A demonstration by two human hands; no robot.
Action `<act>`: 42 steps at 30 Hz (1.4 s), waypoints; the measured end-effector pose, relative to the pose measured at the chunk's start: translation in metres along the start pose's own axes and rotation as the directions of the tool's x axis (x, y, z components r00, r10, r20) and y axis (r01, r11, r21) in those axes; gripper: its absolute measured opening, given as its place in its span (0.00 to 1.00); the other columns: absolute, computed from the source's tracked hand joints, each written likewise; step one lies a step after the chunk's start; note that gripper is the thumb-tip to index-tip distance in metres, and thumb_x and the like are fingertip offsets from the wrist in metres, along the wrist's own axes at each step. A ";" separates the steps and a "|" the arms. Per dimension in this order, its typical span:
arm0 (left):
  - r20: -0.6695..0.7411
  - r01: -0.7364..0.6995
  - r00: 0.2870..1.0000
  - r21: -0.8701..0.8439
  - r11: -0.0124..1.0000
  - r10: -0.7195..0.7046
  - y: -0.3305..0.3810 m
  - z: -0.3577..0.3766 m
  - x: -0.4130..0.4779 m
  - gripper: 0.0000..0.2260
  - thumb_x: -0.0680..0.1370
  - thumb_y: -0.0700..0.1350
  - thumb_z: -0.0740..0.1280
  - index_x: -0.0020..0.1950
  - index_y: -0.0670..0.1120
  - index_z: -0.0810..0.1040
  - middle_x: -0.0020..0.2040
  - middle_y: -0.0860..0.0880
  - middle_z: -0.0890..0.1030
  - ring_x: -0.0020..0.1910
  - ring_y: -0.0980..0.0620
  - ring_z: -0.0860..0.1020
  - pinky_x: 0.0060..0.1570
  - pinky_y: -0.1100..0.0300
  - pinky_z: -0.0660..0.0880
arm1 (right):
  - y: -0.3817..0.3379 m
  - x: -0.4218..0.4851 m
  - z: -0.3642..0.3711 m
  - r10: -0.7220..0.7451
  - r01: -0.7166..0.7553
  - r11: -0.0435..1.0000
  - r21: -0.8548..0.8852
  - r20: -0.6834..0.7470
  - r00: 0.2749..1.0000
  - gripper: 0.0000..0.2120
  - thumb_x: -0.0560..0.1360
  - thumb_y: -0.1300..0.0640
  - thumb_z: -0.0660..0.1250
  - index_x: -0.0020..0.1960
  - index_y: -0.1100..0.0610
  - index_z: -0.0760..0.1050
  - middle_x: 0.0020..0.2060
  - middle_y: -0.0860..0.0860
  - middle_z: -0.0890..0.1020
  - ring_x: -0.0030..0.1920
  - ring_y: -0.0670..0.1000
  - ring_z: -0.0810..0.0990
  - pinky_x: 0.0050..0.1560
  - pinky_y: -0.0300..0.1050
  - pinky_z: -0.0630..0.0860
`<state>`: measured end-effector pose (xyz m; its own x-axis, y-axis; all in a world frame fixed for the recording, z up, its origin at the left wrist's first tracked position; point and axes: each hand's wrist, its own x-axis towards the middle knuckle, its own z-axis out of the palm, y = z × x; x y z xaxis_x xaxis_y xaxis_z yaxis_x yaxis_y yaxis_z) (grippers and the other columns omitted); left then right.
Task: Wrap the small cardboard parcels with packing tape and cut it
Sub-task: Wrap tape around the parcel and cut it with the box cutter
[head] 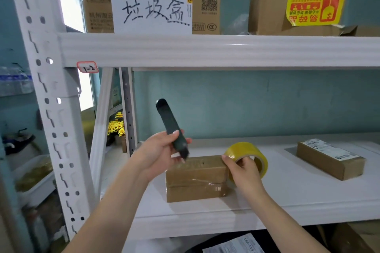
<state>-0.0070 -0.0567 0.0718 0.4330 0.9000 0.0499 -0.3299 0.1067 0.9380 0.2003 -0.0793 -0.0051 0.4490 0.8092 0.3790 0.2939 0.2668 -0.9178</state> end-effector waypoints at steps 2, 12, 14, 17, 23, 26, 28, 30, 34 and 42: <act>-0.008 -0.001 1.000 0.081 0.997 0.002 -0.006 0.009 0.007 0.04 0.75 0.36 0.66 0.48 0.41 0.77 0.41 0.44 0.81 0.42 0.47 0.78 0.46 0.51 0.74 | -0.001 0.000 0.000 0.017 -0.017 1.000 0.008 0.005 1.000 0.14 0.73 0.54 0.69 0.41 0.67 0.75 0.36 0.59 0.81 0.37 0.51 0.78 0.39 0.42 0.71; -0.217 -0.158 0.955 0.208 0.965 0.203 -0.018 0.008 0.006 0.09 0.74 0.43 0.70 0.54 0.49 0.80 0.25 0.50 0.75 0.20 0.55 0.69 0.22 0.65 0.63 | -0.009 -0.006 -0.003 0.048 -0.048 0.999 -0.011 0.015 0.999 0.11 0.72 0.53 0.70 0.39 0.61 0.75 0.33 0.53 0.79 0.35 0.48 0.77 0.36 0.38 0.70; -0.185 -0.179 0.959 0.193 0.965 0.215 -0.018 0.009 0.002 0.10 0.74 0.44 0.70 0.56 0.48 0.79 0.31 0.46 0.82 0.22 0.54 0.75 0.27 0.63 0.65 | -0.010 -0.007 -0.003 0.055 -0.055 0.998 -0.007 0.017 0.998 0.11 0.72 0.54 0.70 0.38 0.60 0.75 0.33 0.52 0.79 0.35 0.49 0.77 0.36 0.38 0.70; -0.188 -0.207 0.955 0.127 0.970 0.228 -0.019 0.008 -0.001 0.12 0.76 0.44 0.68 0.59 0.52 0.77 0.30 0.46 0.81 0.22 0.54 0.74 0.28 0.62 0.66 | -0.010 -0.008 -0.002 0.076 -0.076 0.997 0.004 0.024 0.997 0.10 0.72 0.54 0.70 0.37 0.59 0.74 0.33 0.51 0.78 0.35 0.47 0.76 0.36 0.38 0.69; -0.142 -0.259 0.951 0.114 0.959 0.274 -0.023 0.014 -0.002 0.11 0.77 0.46 0.66 0.60 0.51 0.77 0.32 0.44 0.83 0.27 0.51 0.80 0.26 0.64 0.74 | -0.012 -0.009 0.000 0.063 -0.064 0.998 0.018 0.037 0.997 0.11 0.72 0.54 0.70 0.41 0.63 0.77 0.35 0.52 0.80 0.37 0.49 0.78 0.37 0.39 0.71; -0.085 -0.277 0.954 0.100 0.956 0.286 -0.028 0.024 0.005 0.11 0.79 0.45 0.63 0.61 0.47 0.74 0.43 0.38 0.84 0.43 0.44 0.84 0.41 0.56 0.80 | -0.016 -0.011 0.003 0.054 -0.055 0.996 0.071 0.020 0.998 0.11 0.73 0.54 0.69 0.37 0.60 0.75 0.32 0.51 0.78 0.35 0.49 0.76 0.38 0.41 0.70; -0.124 -0.277 0.946 0.161 0.947 0.298 -0.034 0.031 0.013 0.12 0.80 0.48 0.61 0.61 0.47 0.73 0.45 0.38 0.84 0.45 0.44 0.84 0.50 0.52 0.79 | -0.020 -0.014 0.004 0.101 -0.100 0.985 0.138 -0.001 0.995 0.13 0.74 0.52 0.67 0.35 0.59 0.72 0.30 0.53 0.74 0.35 0.51 0.73 0.39 0.44 0.69; -0.187 -0.277 0.927 0.239 0.931 0.324 -0.041 0.035 0.022 0.13 0.79 0.54 0.61 0.59 0.48 0.74 0.44 0.39 0.84 0.43 0.45 0.84 0.56 0.50 0.77 | -0.021 -0.014 0.002 0.183 -0.171 0.963 0.207 -0.042 0.982 0.18 0.75 0.49 0.66 0.37 0.64 0.73 0.34 0.63 0.75 0.39 0.58 0.76 0.44 0.47 0.73; -0.246 -0.262 0.917 0.225 0.939 0.314 -0.041 0.033 0.025 0.29 0.68 0.70 0.61 0.54 0.48 0.77 0.40 0.38 0.84 0.40 0.41 0.84 0.59 0.46 0.75 | -0.014 -0.007 -0.003 0.253 -0.200 0.914 0.353 -0.109 0.961 0.24 0.73 0.42 0.65 0.38 0.65 0.76 0.39 0.65 0.80 0.43 0.58 0.78 0.47 0.49 0.72; -0.296 -0.276 0.903 0.155 0.949 0.311 -0.042 0.025 0.028 0.29 0.73 0.66 0.58 0.56 0.42 0.76 0.44 0.34 0.82 0.39 0.39 0.81 0.57 0.48 0.75 | -0.015 -0.005 -0.002 0.016 0.085 0.945 0.317 -0.303 0.953 0.16 0.73 0.56 0.69 0.29 0.58 0.70 0.25 0.47 0.72 0.30 0.46 0.71 0.37 0.44 0.70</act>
<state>0.0403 -0.0469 0.0426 0.0402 0.9710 0.2356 -0.3025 -0.2129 0.9290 0.1950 -0.0880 0.0072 0.6884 0.6164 0.3824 0.0483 0.4871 -0.8720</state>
